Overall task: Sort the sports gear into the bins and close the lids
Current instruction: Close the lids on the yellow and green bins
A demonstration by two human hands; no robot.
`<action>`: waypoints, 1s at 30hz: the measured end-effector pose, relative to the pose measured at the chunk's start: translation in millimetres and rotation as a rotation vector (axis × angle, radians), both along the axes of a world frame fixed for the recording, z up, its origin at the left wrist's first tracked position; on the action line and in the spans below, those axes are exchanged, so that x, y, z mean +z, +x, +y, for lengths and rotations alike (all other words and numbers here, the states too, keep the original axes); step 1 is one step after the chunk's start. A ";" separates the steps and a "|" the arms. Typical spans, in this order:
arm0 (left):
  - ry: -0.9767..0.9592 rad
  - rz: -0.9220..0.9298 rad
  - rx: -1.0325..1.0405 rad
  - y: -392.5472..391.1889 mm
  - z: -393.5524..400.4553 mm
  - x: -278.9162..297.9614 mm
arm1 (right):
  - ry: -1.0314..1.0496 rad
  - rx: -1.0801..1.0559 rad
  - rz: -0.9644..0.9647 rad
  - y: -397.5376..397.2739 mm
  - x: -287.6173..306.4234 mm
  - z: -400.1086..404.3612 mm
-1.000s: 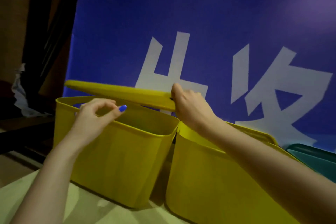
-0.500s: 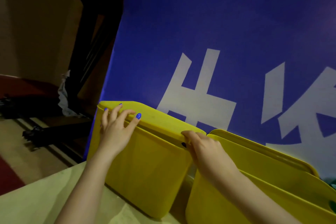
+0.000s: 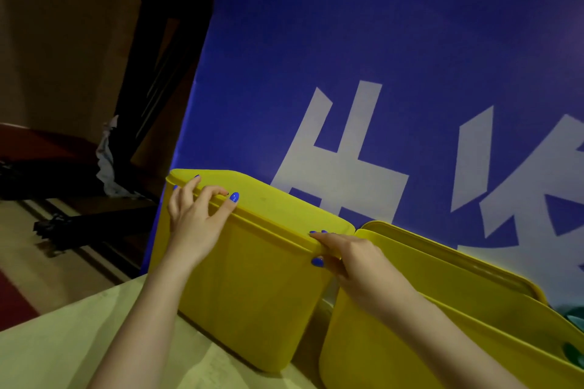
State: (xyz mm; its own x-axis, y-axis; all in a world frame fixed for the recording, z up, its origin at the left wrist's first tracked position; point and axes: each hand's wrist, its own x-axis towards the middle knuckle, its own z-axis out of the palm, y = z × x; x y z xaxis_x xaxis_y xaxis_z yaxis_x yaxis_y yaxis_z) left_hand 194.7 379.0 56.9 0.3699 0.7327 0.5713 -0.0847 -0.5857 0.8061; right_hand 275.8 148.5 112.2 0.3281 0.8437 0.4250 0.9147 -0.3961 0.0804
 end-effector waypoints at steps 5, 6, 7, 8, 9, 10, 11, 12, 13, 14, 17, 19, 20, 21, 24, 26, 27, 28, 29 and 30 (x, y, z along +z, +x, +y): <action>-0.009 0.006 -0.003 -2.2 -0.6 0.9 | 0.027 0.002 -0.039 2.4 -1.7 0.1; -0.009 0.004 -0.005 -2.7 -0.8 1.4 | 0.034 0.007 -0.050 1.9 -2.6 0.4; -0.011 0.006 -0.006 -3.4 -0.7 1.9 | 0.042 0.008 -0.056 1.5 -3.9 0.7; -0.012 0.012 -0.006 -4.4 -0.6 2.2 | 0.051 0.006 -0.055 1.2 -5.3 0.9; -0.012 0.020 -0.004 -5.5 -0.6 2.2 | 0.059 0.001 -0.051 1.3 -7.2 1.4; -0.013 0.023 -0.003 -6.3 -0.4 2.5 | 0.063 -0.004 -0.044 1.5 -8.7 2.0; -0.013 0.021 -0.003 -6.9 0.0 2.6 | 0.066 -0.007 -0.037 1.9 -9.5 2.8; -0.013 0.016 -0.003 -7.3 0.3 2.7 | 0.066 -0.007 -0.028 1.8 -9.4 3.7; -0.012 0.012 -0.002 -7.7 0.7 2.5 | 0.066 -0.007 -0.023 1.1 -9.6 4.9; -0.012 0.009 -0.001 -8.4 1.2 2.2 | 0.065 -0.007 -0.017 0.0 -10.2 5.9; -0.009 -0.004 -0.007 -9.5 2.9 1.9 | 0.111 -0.004 0.027 -4.6 -11.0 7.5; 0.009 0.004 -0.006 -9.2 3.3 1.5 | 0.156 0.015 0.066 -9.2 -9.7 10.2; 0.016 0.012 -0.002 -8.4 2.8 0.9 | 0.164 0.019 0.077 -11.4 -9.0 11.9; 0.024 0.022 0.005 -7.9 2.9 0.1 | 0.165 0.020 0.076 -13.4 -9.1 14.4; 0.064 0.056 0.019 -8.9 6.3 0.7 | 0.151 -0.015 0.012 -18.9 -7.1 20.7; 0.093 0.075 0.026 -10.5 8.6 2.3 | 0.147 -0.050 -0.021 -19.6 -8.1 23.5; 0.098 0.074 0.025 -11.1 8.8 3.0 | 0.146 -0.066 -0.052 -21.2 -9.6 24.5; 0.099 0.064 0.022 -11.4 8.5 3.4 | 0.152 -0.074 -0.102 -22.1 -13.5 25.9; 0.103 0.052 0.022 -11.4 7.9 3.6 | 0.173 -0.059 -0.190 -22.2 -18.4 27.6; 0.110 0.041 0.029 -10.9 7.7 3.9 | 0.190 -0.057 -0.267 -21.8 -24.7 28.8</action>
State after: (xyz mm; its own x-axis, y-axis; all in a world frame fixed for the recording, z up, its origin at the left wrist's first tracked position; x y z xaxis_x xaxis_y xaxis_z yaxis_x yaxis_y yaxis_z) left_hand 183.8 386.7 60.8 0.3745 0.6771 0.6334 -0.0347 -0.6724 0.7394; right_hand 254.0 177.3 87.6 0.2283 0.7244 0.6505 0.8469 -0.4773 0.2342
